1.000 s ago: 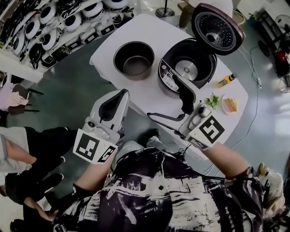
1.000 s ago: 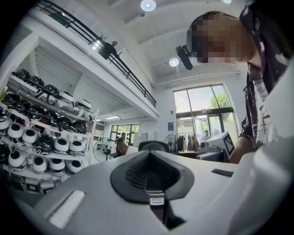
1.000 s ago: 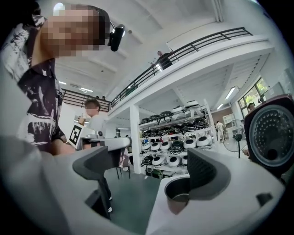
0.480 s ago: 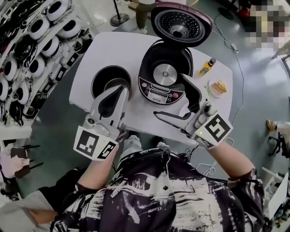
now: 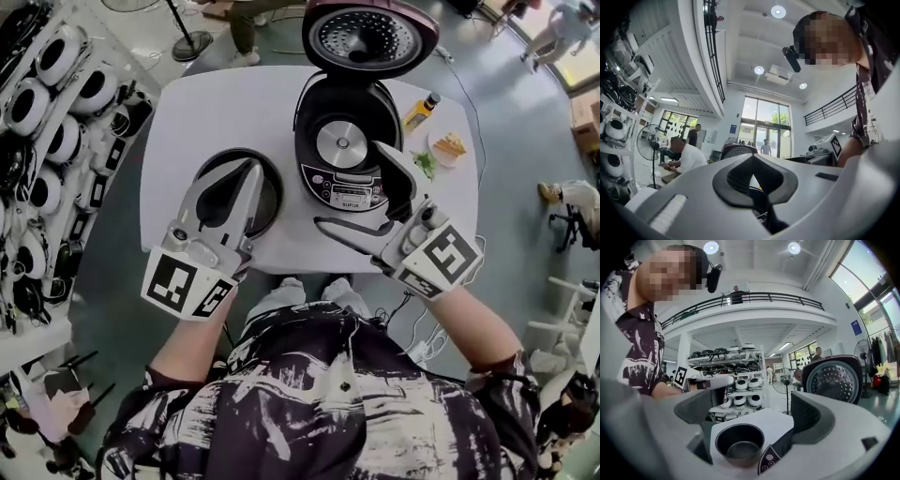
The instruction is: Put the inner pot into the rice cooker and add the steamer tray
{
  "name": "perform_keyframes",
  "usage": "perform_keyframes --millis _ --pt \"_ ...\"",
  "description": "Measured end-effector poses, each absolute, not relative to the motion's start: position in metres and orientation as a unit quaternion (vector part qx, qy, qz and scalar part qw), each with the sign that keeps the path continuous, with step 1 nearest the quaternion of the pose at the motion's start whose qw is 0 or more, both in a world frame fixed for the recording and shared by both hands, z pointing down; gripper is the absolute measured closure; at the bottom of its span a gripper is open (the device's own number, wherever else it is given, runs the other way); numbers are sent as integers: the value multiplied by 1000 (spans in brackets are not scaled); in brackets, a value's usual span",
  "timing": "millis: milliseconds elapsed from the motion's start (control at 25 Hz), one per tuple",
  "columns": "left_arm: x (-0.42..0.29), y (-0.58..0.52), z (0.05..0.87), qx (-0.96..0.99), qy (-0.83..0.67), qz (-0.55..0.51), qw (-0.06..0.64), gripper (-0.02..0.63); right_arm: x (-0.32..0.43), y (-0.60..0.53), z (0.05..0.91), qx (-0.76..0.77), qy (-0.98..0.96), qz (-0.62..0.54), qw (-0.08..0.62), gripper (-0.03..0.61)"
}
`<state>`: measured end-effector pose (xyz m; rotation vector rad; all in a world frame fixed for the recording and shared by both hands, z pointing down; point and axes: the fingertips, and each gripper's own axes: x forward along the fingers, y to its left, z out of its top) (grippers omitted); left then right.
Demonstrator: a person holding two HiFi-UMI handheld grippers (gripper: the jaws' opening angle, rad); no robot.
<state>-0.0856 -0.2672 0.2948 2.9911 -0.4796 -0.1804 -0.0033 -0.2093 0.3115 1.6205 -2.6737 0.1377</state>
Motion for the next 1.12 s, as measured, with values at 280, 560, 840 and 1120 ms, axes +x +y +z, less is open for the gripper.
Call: perform_keyframes --millis 280,560,840,1120 --pt "-131 -301 284 974 -210 -74 41 609 -61 -264 315 483 -873 66 10 84" --pt "-205 -336 288 953 -284 -94 45 609 -146 -377 411 413 -888 170 108 84" --pt "-260 -335 308 940 -318 -101 72 609 -159 -432 560 366 -832 230 347 84" --pt "-321 -351 333 923 -363 -89 95 609 -144 -446 641 286 -778 233 508 86"
